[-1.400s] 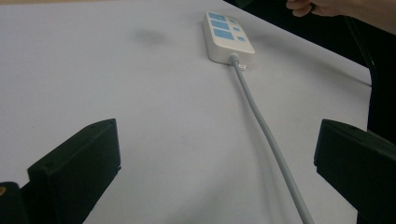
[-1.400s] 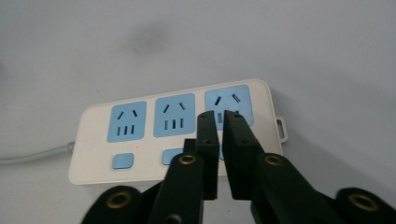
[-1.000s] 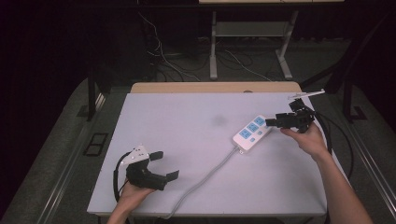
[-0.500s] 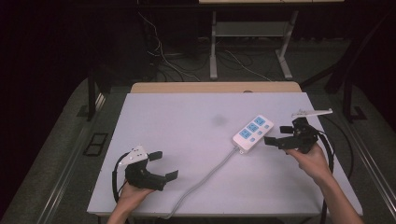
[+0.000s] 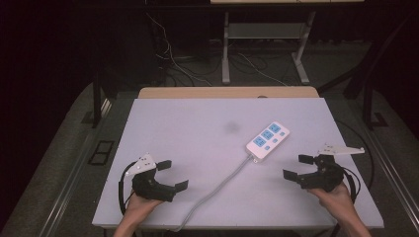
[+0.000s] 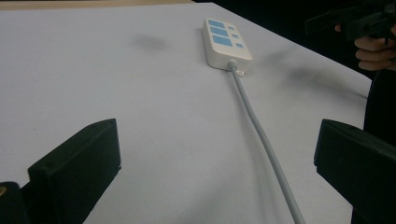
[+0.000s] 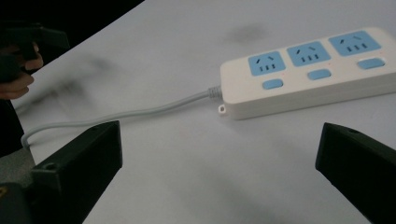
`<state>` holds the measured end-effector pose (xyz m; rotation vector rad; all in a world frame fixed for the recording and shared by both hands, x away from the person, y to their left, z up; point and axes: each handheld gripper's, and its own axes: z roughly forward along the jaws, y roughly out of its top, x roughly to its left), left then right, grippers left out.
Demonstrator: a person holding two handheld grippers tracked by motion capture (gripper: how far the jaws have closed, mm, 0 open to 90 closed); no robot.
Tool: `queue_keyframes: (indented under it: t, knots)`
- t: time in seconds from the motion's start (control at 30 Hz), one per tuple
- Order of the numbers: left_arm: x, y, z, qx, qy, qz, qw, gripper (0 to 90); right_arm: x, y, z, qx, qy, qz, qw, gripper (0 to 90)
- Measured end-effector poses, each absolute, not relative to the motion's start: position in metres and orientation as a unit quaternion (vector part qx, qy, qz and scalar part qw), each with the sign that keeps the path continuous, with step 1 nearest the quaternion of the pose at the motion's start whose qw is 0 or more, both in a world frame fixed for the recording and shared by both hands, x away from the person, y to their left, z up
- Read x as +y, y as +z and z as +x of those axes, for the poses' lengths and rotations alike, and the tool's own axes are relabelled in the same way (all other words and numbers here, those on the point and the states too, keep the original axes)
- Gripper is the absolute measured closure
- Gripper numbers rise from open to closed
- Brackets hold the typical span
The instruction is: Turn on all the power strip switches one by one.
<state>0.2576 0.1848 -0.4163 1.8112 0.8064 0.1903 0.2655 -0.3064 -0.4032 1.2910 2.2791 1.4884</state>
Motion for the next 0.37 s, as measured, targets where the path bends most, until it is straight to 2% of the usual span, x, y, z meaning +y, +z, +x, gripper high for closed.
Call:
queue_keyframes:
  t: [0.37]
  knots:
    - [0.185,-0.417,0.259,0.339,0.077,0.766,0.541,0.0,-0.300,-0.420,0.248,0.761,0.493,0.418,0.060,0.4]
